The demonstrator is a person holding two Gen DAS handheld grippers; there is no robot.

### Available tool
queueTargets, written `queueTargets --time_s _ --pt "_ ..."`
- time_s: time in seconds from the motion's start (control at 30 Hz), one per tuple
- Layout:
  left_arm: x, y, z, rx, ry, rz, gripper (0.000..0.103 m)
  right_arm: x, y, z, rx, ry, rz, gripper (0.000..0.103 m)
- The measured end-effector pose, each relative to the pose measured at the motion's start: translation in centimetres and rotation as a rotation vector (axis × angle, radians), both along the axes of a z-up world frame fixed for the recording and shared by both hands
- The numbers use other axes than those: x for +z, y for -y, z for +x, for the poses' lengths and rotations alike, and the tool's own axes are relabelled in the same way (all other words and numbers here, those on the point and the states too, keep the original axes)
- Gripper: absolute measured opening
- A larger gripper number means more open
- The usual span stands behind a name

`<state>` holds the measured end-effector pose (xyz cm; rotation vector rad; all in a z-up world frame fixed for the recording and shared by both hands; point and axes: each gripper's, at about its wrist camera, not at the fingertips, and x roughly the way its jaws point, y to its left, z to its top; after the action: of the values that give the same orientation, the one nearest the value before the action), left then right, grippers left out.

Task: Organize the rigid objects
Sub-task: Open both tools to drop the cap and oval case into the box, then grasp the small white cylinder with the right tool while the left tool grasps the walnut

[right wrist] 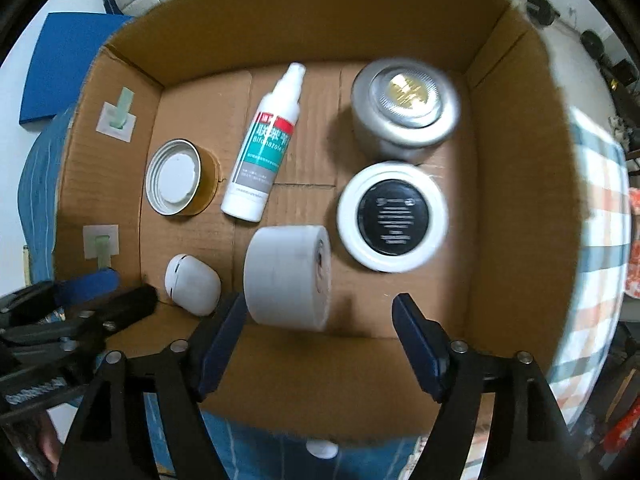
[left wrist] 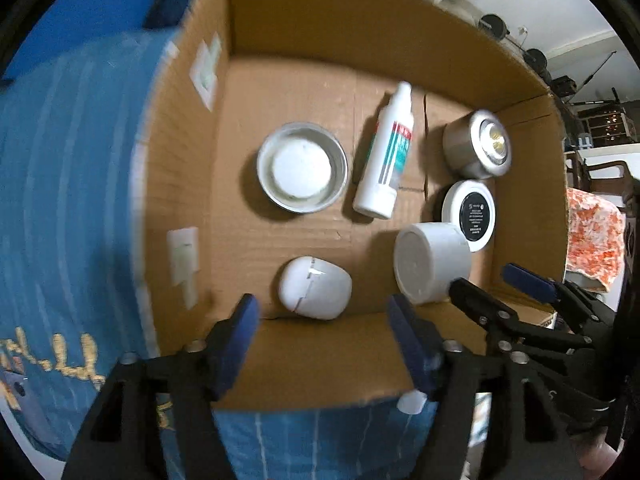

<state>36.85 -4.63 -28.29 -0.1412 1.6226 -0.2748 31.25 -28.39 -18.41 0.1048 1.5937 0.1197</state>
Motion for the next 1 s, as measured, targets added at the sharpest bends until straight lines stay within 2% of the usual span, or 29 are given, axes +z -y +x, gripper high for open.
queueTargets --time_s 0.07,0.13,0.17,0.2,0.3,0.37,0.57,0.77,1.0 --pt "1.5 -0.2 -0.6 0.002 0.045 0.024 0.075 1.0 0.1 -0.7 0.004 0.016 -0.013 0.078" --pt "2.5 -0.9 -1.2 0.013 0.077 0.029 0.082 1.9 0.6 -2.2 0.009 0.030 -0.027 0.086" --pt "3.0 -1.5 -1.8 0.022 0.091 0.031 0.086 2.4 0.6 -2.7 0.012 0.038 -0.033 0.097" --pt "3.4 -1.8 -2.2 0.032 0.099 0.034 0.090 2.9 0.7 -3.1 0.013 0.049 -0.037 0.103" --pt "5.3 -2.7 -3.9 0.055 0.137 0.051 0.100 4.9 0.6 -4.7 0.014 0.089 -0.068 0.103" --pt "6.3 -2.9 -4.2 0.062 0.158 0.062 0.102 6.5 1.1 -5.7 0.007 0.110 -0.073 0.103" --pt "9.2 -2.3 -7.7 0.064 0.223 0.071 0.102 11.0 2.4 -8.6 -0.031 0.155 -0.075 0.103" --pt "13.8 -2.3 -11.2 0.061 0.344 0.101 0.102 15.5 3.4 -12.0 -0.057 0.223 -0.071 0.103" --pt "17.6 -2.1 -14.0 0.056 0.442 0.109 0.102 20.2 4.3 -15.3 -0.070 0.316 -0.066 0.103"
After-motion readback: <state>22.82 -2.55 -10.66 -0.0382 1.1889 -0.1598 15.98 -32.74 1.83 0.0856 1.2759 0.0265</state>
